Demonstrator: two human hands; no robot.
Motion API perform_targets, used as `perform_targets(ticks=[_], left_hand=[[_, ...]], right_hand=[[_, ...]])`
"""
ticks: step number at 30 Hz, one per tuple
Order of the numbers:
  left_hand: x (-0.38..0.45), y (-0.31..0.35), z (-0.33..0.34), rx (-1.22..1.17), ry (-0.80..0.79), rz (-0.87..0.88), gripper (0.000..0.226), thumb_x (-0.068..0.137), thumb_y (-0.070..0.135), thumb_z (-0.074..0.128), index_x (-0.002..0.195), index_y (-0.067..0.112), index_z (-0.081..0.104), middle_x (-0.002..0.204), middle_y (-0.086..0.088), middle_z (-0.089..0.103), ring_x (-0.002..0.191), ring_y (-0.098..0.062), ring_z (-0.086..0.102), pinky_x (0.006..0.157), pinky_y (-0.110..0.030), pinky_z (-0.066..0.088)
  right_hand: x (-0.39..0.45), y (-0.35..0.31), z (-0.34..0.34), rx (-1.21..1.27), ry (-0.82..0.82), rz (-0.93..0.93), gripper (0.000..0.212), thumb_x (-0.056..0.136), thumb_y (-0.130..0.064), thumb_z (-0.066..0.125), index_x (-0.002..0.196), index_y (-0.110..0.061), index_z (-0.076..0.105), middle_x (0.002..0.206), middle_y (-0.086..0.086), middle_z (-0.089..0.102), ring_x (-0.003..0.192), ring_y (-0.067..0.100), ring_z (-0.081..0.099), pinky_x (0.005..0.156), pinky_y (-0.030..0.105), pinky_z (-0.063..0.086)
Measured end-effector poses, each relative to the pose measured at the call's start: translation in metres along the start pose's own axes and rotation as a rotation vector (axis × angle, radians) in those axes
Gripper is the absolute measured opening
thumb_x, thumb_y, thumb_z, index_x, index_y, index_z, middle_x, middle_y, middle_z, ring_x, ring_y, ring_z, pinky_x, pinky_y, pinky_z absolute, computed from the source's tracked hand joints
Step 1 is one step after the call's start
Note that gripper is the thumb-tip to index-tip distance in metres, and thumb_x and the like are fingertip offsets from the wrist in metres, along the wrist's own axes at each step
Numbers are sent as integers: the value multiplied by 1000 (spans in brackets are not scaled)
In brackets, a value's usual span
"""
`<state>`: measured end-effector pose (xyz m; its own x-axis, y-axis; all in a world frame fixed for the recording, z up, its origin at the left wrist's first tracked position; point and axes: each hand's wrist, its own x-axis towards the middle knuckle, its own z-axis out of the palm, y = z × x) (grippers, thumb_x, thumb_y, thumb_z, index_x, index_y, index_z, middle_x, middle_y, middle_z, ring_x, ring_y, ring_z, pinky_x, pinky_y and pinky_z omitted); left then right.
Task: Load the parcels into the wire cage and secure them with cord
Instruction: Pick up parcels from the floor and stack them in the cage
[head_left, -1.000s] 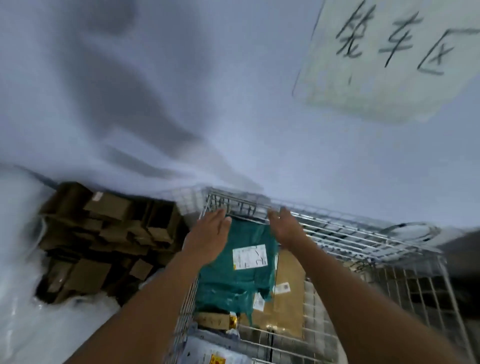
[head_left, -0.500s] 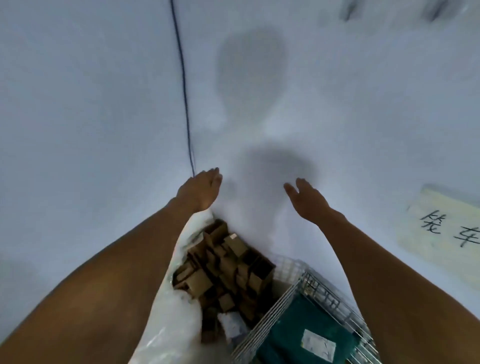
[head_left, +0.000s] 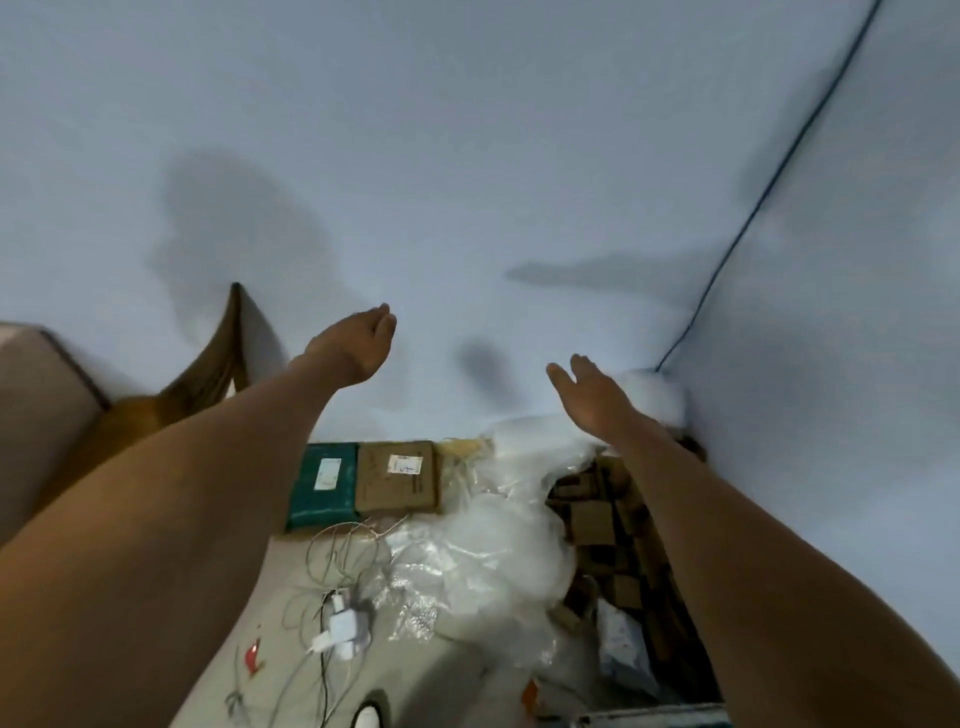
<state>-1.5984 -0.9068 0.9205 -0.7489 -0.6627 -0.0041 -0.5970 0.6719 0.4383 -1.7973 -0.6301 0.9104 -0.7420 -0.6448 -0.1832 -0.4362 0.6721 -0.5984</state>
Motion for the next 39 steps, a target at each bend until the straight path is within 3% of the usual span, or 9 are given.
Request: perform_targets(ticks=[4, 14, 19, 22, 24, 28, 30, 32, 39], left_hand=[[32, -91, -8, -36, -12, -93, 64, 109, 48, 17, 160, 11, 27, 166, -8, 29, 154, -25, 26, 124, -34, 16], [134, -223, 52, -173, -62, -249, 64, 108, 52, 18, 160, 16, 28, 165, -8, 33, 152, -27, 30, 125, -41, 22], [149, -256, 165, -332, -112, -413, 63, 107, 56, 18, 156, 22, 37, 160, -9, 41, 146, -29, 40, 117, -40, 30], [153, -277, 239, -432, -143, -596, 64, 105, 60, 14, 137, 22, 55, 129, -17, 63, 105, -29, 60, 89, -37, 43], [158, -292, 283, -506, -151, -658, 64, 105, 60, 14, 135, 21, 55, 119, -19, 66, 98, -29, 62, 89, -42, 50], [181, -334, 379, -534, -149, -884, 60, 107, 55, 20, 146, 23, 52, 147, -13, 56, 134, -32, 52, 113, -35, 34], [200, -354, 429, -545, -156, -912, 60, 106, 57, 20, 150, 27, 48, 154, -7, 50, 141, -28, 47, 105, -27, 27], [215, -372, 480, -553, -173, -944, 62, 105, 60, 21, 148, 28, 50, 152, -6, 52, 140, -27, 47, 105, -29, 29], [270, -443, 638, -859, -101, -1102, 58, 108, 50, 29, 157, 20, 35, 164, -4, 34, 148, -16, 31, 122, -35, 20]], right_hand=[[61, -62, 73, -70, -113, -41, 73, 106, -55, 30, 162, -10, 15, 170, 7, 10, 157, 18, 7, 125, 35, 6], [215, -139, 210, -133, -189, -97, 74, 104, -59, 28, 161, -13, 19, 169, 4, 14, 156, 18, 11, 124, 34, 10], [275, -77, 294, -181, -269, -86, 70, 106, -54, 32, 156, -5, 28, 165, 13, 28, 152, 25, 25, 121, 35, 18], [321, -30, 351, -202, -333, -28, 60, 107, -48, 35, 146, -4, 42, 152, 18, 45, 141, 31, 42, 112, 38, 33], [353, 0, 392, -189, -380, -9, 55, 107, -46, 35, 139, -3, 48, 144, 19, 52, 132, 32, 51, 104, 39, 41], [416, 60, 483, -179, -458, 47, 50, 107, -43, 36, 136, -4, 47, 138, 19, 53, 129, 33, 52, 88, 32, 39], [440, 98, 525, -195, -546, 64, 60, 107, -46, 33, 150, -4, 36, 154, 18, 42, 145, 31, 38, 107, 35, 37], [462, 138, 563, -236, -637, 103, 68, 107, -49, 29, 159, -6, 20, 167, 13, 20, 155, 24, 17, 124, 36, 17], [521, 258, 687, -307, -717, 174, 72, 106, -51, 29, 161, -6, 13, 169, 12, 13, 156, 22, 12, 126, 36, 13]])
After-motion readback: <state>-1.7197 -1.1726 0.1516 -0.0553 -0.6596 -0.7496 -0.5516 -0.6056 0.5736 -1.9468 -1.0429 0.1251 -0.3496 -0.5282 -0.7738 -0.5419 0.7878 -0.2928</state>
